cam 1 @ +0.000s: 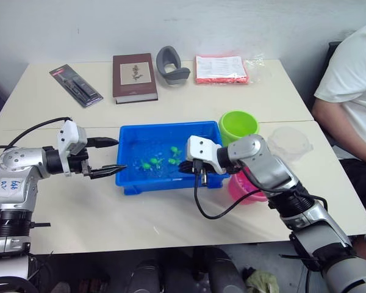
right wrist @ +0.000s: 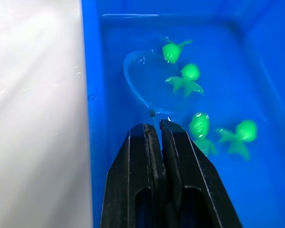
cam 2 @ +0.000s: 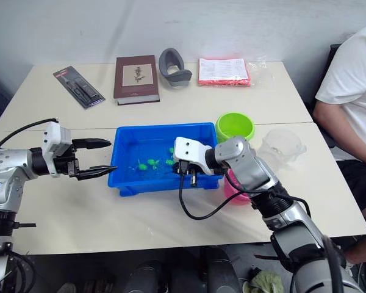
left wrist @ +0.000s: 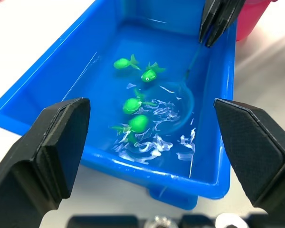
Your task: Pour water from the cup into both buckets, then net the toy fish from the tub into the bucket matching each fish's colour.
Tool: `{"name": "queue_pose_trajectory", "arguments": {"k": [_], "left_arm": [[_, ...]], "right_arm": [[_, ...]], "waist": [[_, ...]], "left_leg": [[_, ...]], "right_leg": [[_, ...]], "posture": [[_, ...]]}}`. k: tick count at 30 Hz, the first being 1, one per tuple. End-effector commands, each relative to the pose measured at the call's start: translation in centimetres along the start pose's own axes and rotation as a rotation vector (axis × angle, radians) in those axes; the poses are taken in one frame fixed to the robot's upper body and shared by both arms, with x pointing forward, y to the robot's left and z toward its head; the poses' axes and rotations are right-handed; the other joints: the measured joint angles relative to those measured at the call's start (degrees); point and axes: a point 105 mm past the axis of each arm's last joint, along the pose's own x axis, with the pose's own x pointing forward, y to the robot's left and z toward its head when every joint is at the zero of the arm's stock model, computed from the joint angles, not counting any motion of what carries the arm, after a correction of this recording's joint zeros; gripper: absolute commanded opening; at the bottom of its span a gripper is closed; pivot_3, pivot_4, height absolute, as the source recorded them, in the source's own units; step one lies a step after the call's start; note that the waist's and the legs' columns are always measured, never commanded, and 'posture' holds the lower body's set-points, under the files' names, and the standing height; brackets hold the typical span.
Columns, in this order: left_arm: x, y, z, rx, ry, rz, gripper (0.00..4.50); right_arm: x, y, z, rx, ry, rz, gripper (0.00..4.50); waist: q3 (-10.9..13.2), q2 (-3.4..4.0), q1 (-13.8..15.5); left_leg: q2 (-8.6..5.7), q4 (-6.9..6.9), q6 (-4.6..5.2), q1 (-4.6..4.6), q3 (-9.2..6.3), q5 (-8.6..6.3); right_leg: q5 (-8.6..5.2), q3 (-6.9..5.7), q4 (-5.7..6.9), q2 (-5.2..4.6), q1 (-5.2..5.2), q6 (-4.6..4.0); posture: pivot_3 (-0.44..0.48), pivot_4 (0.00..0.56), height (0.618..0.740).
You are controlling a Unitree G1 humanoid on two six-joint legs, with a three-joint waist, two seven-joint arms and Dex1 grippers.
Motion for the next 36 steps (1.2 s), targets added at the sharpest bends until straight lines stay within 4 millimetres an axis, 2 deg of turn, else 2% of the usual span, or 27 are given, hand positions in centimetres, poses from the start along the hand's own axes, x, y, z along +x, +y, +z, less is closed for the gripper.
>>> {"name": "queue_pose_trajectory", "arguments": {"k": [1,8,18,24,30,36], "left_arm": [[-1.4,0.3,0.2,0.026,0.015,0.034,4.46],[-3.0,0.6,-0.7,-0.004,0.041,0.097,4.46],[-4.0,1.3,-0.7,-0.014,0.059,0.156,4.46],[-4.2,1.3,-0.5,-0.024,0.055,0.171,4.46],[-4.3,1.3,-0.5,-0.026,0.056,0.179,4.46],[-4.3,1.0,-0.5,-0.023,0.051,0.183,4.46]], "right_arm": [[0.0,-0.8,0.4,-0.050,-0.005,-0.072,0.00],[0.2,-1.5,-0.1,-0.062,0.034,-0.119,0.00],[0.9,-3.0,-0.3,-0.110,0.061,-0.207,0.00],[1.1,-4.2,0.2,-0.120,0.017,-0.292,0.00],[1.1,-3.9,1.0,-0.133,-0.055,-0.302,0.00],[0.0,-3.0,1.6,-0.185,-0.103,-0.315,0.00]], "waist": [[0.00,0.00,-0.01],[0.00,0.00,-0.05],[0.00,0.00,-0.17],[0.00,0.00,-0.17],[0.00,0.00,-0.17],[0.00,0.00,-0.14]], "left_leg": [[0.00,0.00,0.00,0.00,0.00,0.00],[0.01,-0.01,0.00,0.00,-0.01,0.00],[0.01,-0.04,0.00,0.00,-0.01,0.00],[0.01,-0.04,0.00,0.00,-0.02,0.00],[0.00,-0.04,0.00,-0.01,-0.03,0.00],[0.00,-0.05,0.00,-0.01,-0.04,0.00]], "right_leg": [[0.00,0.00,0.00,0.00,0.00,0.00],[0.00,0.01,-0.01,0.00,0.00,0.00],[0.00,0.01,-0.01,-0.01,0.00,0.00],[0.00,0.01,-0.01,-0.01,0.00,0.00],[0.00,0.01,-0.02,-0.03,0.00,0.00],[0.00,0.00,-0.02,-0.04,0.00,0.00]], "posture": [[0.000,0.150,0.740],[0.000,0.150,0.740],[0.000,0.150,0.740],[0.000,0.150,0.740],[0.000,0.150,0.740],[0.000,0.150,0.740]]}}
